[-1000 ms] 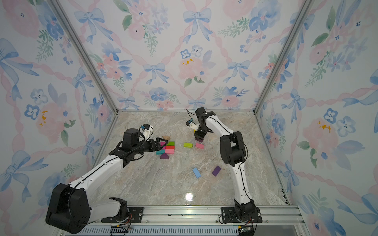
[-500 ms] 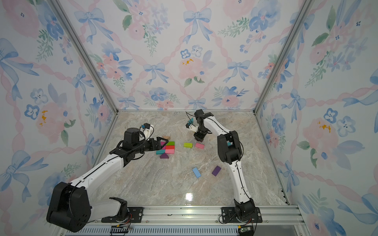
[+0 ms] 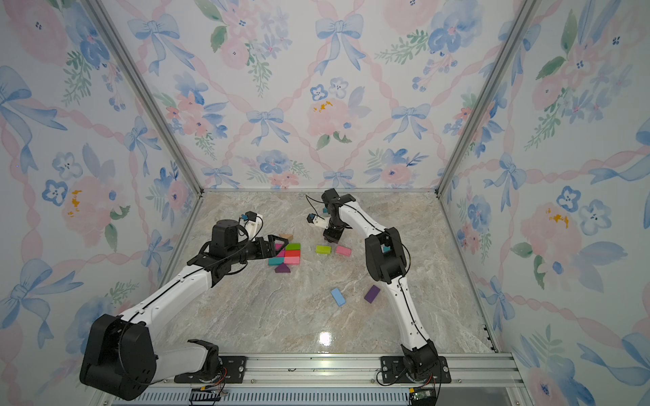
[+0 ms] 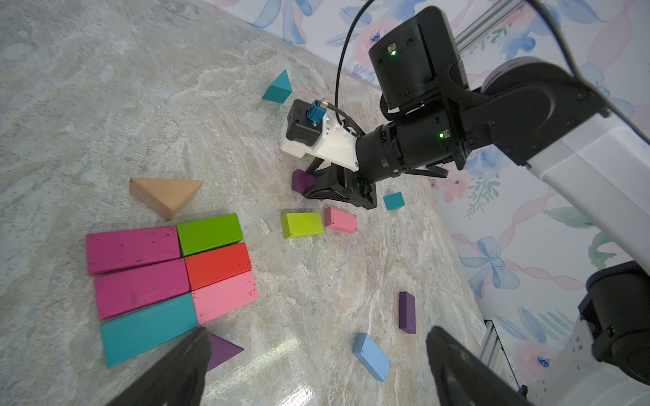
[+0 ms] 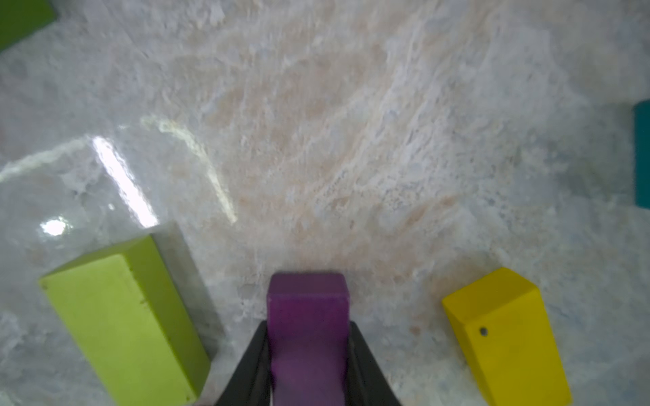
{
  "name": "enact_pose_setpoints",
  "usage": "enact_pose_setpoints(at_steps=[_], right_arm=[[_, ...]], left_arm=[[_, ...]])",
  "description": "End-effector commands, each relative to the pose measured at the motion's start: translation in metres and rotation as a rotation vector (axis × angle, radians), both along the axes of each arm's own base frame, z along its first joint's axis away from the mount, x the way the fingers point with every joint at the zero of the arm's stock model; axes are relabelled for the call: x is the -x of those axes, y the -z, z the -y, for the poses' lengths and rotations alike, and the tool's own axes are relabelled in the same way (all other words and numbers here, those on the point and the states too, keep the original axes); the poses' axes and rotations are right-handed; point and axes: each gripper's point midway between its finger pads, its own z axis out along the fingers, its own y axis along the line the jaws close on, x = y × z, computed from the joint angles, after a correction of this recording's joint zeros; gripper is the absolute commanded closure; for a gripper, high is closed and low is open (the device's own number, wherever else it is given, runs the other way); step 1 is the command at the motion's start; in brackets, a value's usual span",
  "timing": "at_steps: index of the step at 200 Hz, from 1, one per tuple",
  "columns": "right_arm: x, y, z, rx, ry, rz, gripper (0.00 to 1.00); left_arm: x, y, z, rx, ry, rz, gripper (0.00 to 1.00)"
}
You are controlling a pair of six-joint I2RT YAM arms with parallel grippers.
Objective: Assemble a piece of candy with building blocks
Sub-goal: Assemble the building block at the center of the board.
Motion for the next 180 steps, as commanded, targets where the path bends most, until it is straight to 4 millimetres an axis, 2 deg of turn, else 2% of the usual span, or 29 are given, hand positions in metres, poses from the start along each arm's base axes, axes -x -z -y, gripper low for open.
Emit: enact_pose_setpoints(at_steps=[1, 47, 76, 86, 101, 125, 153, 180], right_arm=[[0.018, 0.024, -0.007, 0.039, -0.053, -0.072, 0.76], [0.034, 0.030, -0.015, 0.055, -0.106, -0.102, 0.75], [0.036, 0.029, -0.012, 0.060, -0.107, -0.098, 0.74], [0.035, 0.027, -0.013, 0.053, -0.105, -0.089, 0.71], [0.030, 0.021, -0.016, 0.037, -0.096, -0.070, 0.59], [0.018, 0.005, -0.019, -0.020, -0.050, -0.037, 0.48], [0.005, -0.019, -0.016, -0.086, 0.004, -0.007, 0.42], [-0.008, -0.033, -0.007, -0.159, 0.050, 0.002, 0.37]], left_arm=[[0.003, -0.006, -0.005, 0.012, -0.004, 0.015, 0.02], [0.002, -0.003, -0.010, 0.013, -0.011, 0.010, 0.02], [0.002, -0.002, -0.010, 0.012, -0.009, 0.008, 0.02], [0.002, -0.003, -0.010, 0.011, -0.010, 0.010, 0.02], [0.002, -0.004, -0.010, 0.013, -0.012, 0.012, 0.02], [0.003, -0.004, -0.011, 0.013, -0.014, 0.011, 0.02], [0.003, -0.003, -0.011, 0.012, -0.016, 0.012, 0.02], [0.002, -0.001, -0.011, 0.012, -0.017, 0.003, 0.02]])
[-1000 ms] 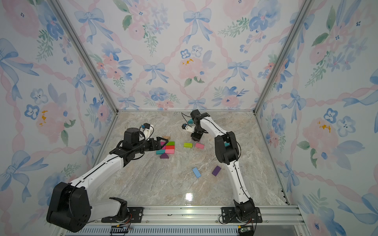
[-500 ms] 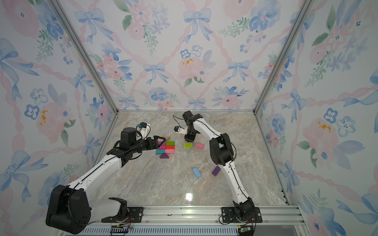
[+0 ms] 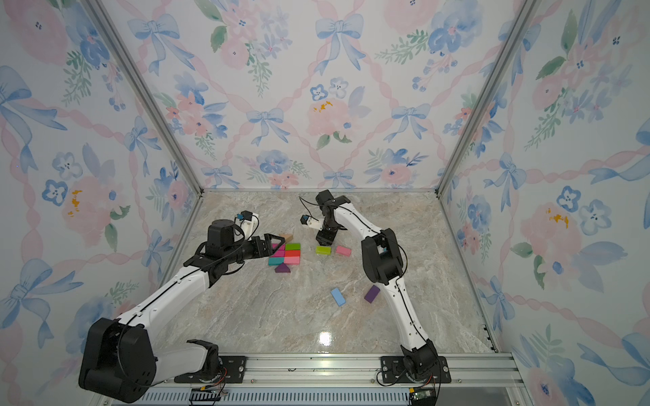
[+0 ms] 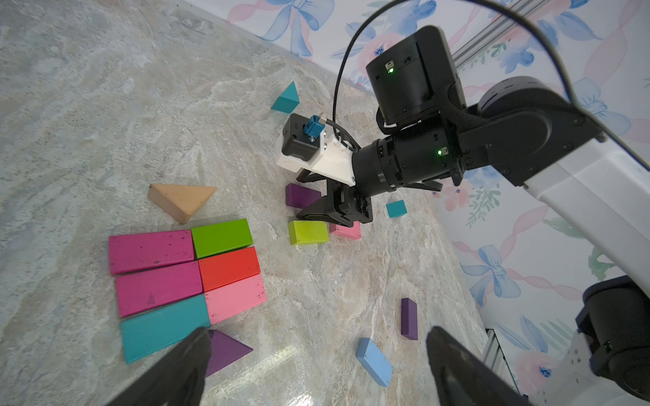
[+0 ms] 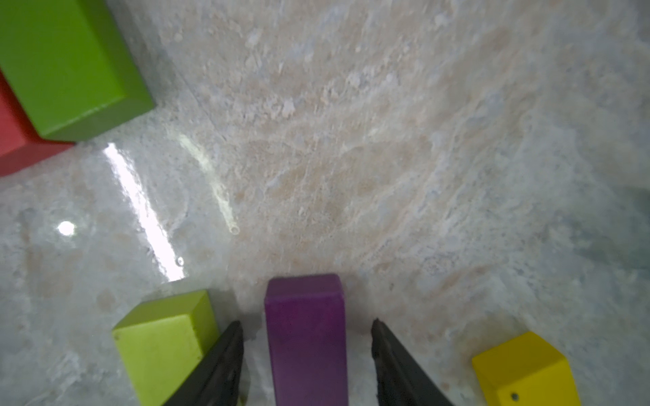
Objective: Assemble a piece of candy with building blocks
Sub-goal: Assemble the building block at the center of the board.
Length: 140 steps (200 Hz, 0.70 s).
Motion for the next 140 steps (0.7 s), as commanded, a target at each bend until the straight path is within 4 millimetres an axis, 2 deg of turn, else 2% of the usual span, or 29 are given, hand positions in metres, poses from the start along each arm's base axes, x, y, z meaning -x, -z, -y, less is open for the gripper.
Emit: enact_pose_setpoints(at_steps=[1, 50, 70, 87, 116, 140], right_arm=[[-0.012, -0.032, 0.009, -0.097, 0.069, 0.012, 0.37], [-0.048, -0.042, 0.025, -0.214, 0.204, 0.027, 0.31], [-0.066, -0.040, 0.033, -0.242, 0.261, 0.052, 0.28], [-0.073, -0.042, 0.034, -0.275, 0.276, 0.046, 0.28], [-0.085, -0.030, 0.043, -0.250, 0.297, 0.074, 0.23], [-0.086, -0.016, 0.044, -0.226, 0.295, 0.041, 0.23]], left_arm=[[0.004, 0.002, -0.002, 0.005, 0.005, -0.003, 0.02], [0.000, 0.007, 0.001, -0.004, -0.003, -0.020, 0.02], [-0.001, 0.011, 0.003, -0.012, -0.003, -0.029, 0.02], [-0.003, 0.013, 0.005, -0.017, -0.002, -0.033, 0.02], [-0.006, 0.016, 0.007, -0.022, -0.001, -0.041, 0.02], [-0.007, 0.018, 0.009, -0.025, 0.001, -0.046, 0.02]])
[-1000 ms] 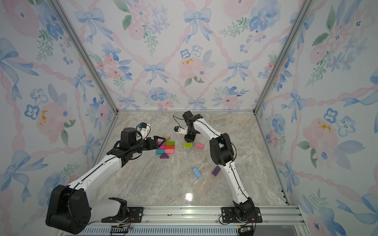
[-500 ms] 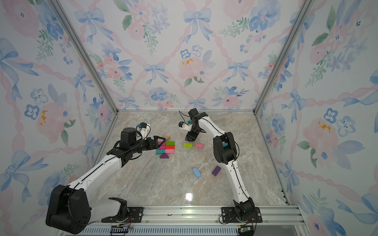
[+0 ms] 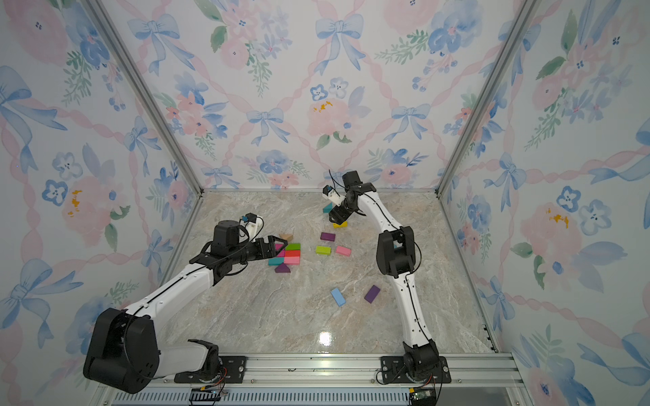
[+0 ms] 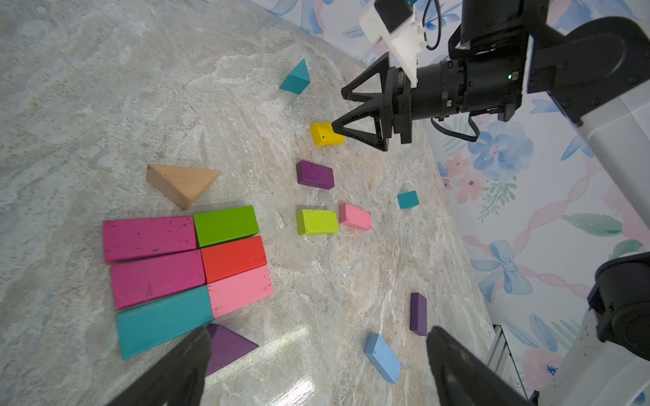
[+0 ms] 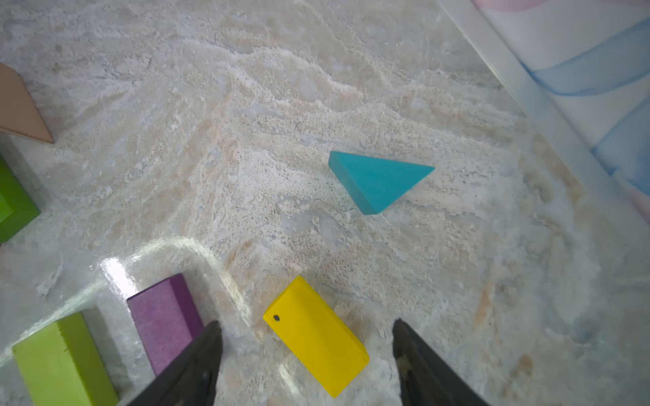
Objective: Assemble a piece of candy with building blocks
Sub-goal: Assemble the building block at the center of the board.
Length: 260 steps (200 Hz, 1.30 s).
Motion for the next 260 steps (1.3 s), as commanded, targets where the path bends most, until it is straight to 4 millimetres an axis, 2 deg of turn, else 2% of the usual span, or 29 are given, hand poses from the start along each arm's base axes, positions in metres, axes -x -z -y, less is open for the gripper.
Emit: enact_pose_setpoints(at_steps=[1, 31, 64, 137, 161, 188, 216, 237, 260], right_arm=[[0.002, 0.032, 0.001, 0.019, 0.011, -0.074, 0.23], [0.011, 0.045, 0.000, 0.050, -0.026, -0.108, 0.23], [0.018, 0.056, 0.008, 0.099, -0.034, -0.141, 0.26], [0.032, 0.071, 0.025, 0.238, -0.080, -0.146, 0.62], [0.036, 0.067, 0.029, 0.265, -0.080, -0.145, 0.74], [0.050, 0.059, 0.035, 0.262, -0.069, -0.153, 0.74], [0.074, 0.058, 0.040, 0.258, -0.069, -0.176, 0.73], [0.095, 0.061, 0.033, 0.256, -0.120, -0.184, 0.72], [0.106, 0.068, 0.030, 0.269, -0.163, -0.207, 0.71]], left_arm=[[-0.005, -0.003, 0.003, 0.000, -0.003, 0.007, 0.02], [-0.006, -0.001, 0.003, -0.004, -0.006, 0.005, 0.02], [-0.007, 0.001, 0.004, -0.004, -0.006, 0.000, 0.02], [-0.007, -0.001, 0.005, 0.003, -0.007, 0.004, 0.02], [-0.006, -0.004, 0.004, 0.010, -0.008, 0.010, 0.02], [-0.004, -0.008, 0.005, 0.015, -0.004, 0.019, 0.02], [-0.003, -0.010, 0.006, 0.021, 0.006, 0.022, 0.02], [-0.003, -0.012, 0.007, 0.025, 0.012, 0.030, 0.02], [-0.001, -0.016, 0.008, 0.029, 0.018, 0.039, 0.02]])
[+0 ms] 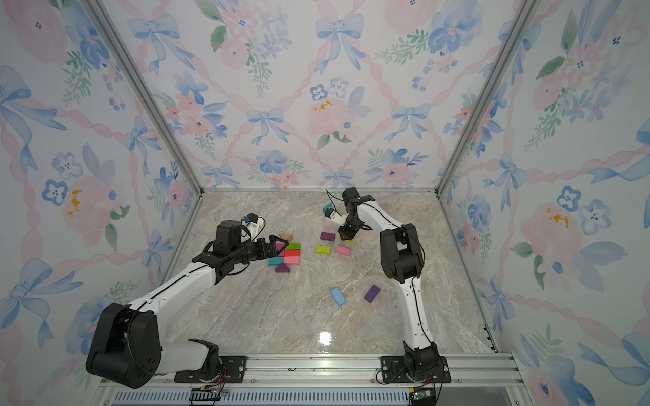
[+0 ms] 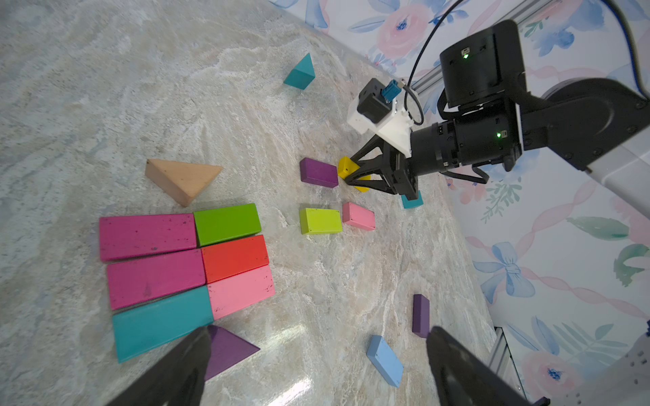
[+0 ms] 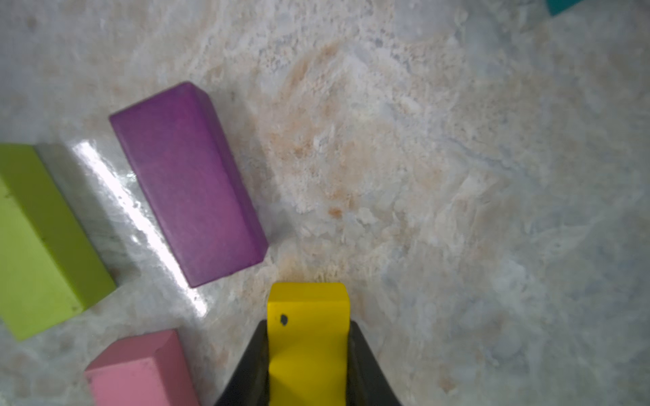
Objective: Assemble a piece of candy with building blocks
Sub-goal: Assemble the building block at the center of the board.
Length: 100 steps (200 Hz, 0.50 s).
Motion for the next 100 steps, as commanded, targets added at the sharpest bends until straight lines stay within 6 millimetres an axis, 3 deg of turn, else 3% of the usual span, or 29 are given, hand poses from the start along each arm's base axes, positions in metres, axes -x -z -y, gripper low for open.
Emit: enact_pose_setpoints(at_steps=[1, 54, 100], right_arm=[[0.028, 0.020, -0.006, 0.041, -0.069, -0.080, 0.71], [0.035, 0.031, -0.012, 0.100, -0.154, -0.103, 0.70], [0.028, 0.020, -0.010, 0.107, -0.135, -0.074, 0.61]], left_arm=[[0.002, -0.021, 0.005, 0.027, 0.022, 0.051, 0.02], [0.004, -0.022, -0.001, 0.033, 0.012, 0.056, 0.02], [0.001, -0.023, -0.001, 0.033, 0.011, 0.056, 0.02]])
